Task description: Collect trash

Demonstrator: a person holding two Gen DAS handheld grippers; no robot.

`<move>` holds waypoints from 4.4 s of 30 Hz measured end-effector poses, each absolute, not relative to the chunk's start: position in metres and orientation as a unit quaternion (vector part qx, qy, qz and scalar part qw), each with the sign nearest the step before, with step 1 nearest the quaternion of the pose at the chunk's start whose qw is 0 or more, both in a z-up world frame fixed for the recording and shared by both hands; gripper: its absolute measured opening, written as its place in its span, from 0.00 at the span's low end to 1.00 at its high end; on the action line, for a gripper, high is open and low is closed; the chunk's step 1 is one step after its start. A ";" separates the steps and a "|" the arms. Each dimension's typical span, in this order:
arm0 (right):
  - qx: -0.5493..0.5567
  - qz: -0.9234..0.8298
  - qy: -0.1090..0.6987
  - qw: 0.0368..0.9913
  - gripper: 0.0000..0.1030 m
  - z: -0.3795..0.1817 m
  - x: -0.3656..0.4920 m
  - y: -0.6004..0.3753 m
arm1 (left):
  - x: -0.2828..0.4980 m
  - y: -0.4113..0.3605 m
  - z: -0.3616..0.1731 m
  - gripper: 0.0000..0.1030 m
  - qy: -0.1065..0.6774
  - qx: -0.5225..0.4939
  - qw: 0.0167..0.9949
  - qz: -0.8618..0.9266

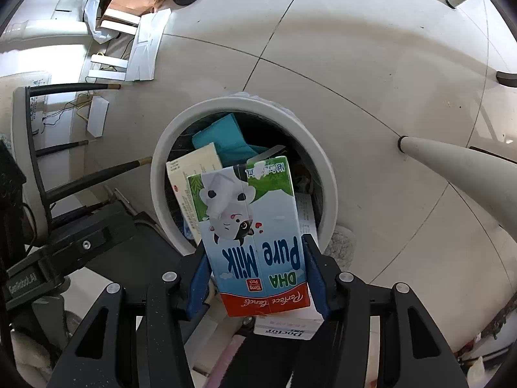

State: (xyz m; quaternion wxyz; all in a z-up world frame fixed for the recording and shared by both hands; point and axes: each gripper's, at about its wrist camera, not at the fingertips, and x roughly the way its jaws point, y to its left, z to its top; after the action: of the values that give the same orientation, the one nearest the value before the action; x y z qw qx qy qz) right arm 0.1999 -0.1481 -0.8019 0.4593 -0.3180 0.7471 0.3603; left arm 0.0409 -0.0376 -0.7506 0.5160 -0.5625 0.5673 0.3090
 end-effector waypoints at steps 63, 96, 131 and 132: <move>-0.048 0.376 0.716 0.586 1.00 -0.139 0.135 -0.341 | 0.024 -0.122 -0.163 0.96 0.560 -0.298 0.770 0.072; -0.037 0.389 0.710 0.586 1.00 -0.121 0.091 -0.353 | -0.013 -0.130 -0.137 1.00 0.538 -0.323 0.776 0.065; -0.032 0.391 0.713 0.582 1.00 -0.119 0.099 -0.360 | -0.010 -0.139 -0.133 1.00 0.539 -0.323 0.776 0.061; -0.032 0.390 0.713 0.582 1.00 -0.119 0.099 -0.360 | -0.010 -0.139 -0.133 1.00 0.538 -0.323 0.776 0.061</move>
State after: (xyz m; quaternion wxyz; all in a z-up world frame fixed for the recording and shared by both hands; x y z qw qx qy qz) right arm 0.0991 -0.3595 -0.1186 0.5817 -0.0324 0.7128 0.3905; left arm -0.0101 -0.1389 -0.1327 0.7758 -0.3235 0.5383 0.0613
